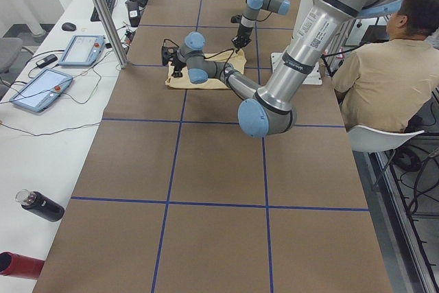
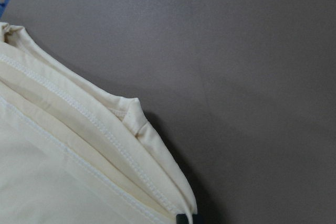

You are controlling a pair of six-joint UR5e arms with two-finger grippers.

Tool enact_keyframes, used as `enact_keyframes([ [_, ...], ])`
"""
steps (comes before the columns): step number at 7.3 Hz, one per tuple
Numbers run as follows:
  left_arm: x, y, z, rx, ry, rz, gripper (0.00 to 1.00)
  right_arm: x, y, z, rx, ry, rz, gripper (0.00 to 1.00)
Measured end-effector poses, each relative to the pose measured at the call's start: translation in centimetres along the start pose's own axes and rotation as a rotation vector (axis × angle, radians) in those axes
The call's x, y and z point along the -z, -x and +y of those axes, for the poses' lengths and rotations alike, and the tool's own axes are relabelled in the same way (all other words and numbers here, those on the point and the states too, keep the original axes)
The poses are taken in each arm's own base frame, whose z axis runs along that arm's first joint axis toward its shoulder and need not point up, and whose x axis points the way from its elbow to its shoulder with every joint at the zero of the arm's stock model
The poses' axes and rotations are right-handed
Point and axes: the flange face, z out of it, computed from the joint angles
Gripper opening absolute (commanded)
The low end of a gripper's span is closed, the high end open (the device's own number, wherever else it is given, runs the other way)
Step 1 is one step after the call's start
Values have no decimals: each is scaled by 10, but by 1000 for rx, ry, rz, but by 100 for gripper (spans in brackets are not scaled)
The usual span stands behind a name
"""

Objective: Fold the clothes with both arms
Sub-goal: 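Move the left gripper to the shirt's near corner and grasp it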

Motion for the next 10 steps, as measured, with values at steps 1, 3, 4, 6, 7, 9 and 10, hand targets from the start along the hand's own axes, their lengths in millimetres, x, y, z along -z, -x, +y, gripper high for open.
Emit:
enact_keyframes([
  [1, 16, 14, 33, 62, 41, 11, 84, 5, -2, -1, 1, 5, -3, 0],
  [3, 48, 50, 111, 172, 129, -2, 90, 11, -6, -2, 3, 15, -7, 0],
  [4, 53, 61, 158, 219, 153, -17, 88, 12, -7, -2, 4, 17, -7, 0],
  [6, 51, 72, 226, 269, 191, -54, 78, 12, -8, -1, 5, 18, -7, 0],
  [7, 50, 73, 241, 278, 205, -65, 74, 12, -8, -1, 6, 18, -7, 0],
  [9, 46, 74, 254, 282, 220, -77, 70, 12, -8, 0, 6, 18, -7, 0],
  [10, 44, 74, 259, 280, 226, -79, 67, 12, -8, 0, 6, 19, -6, 0],
])
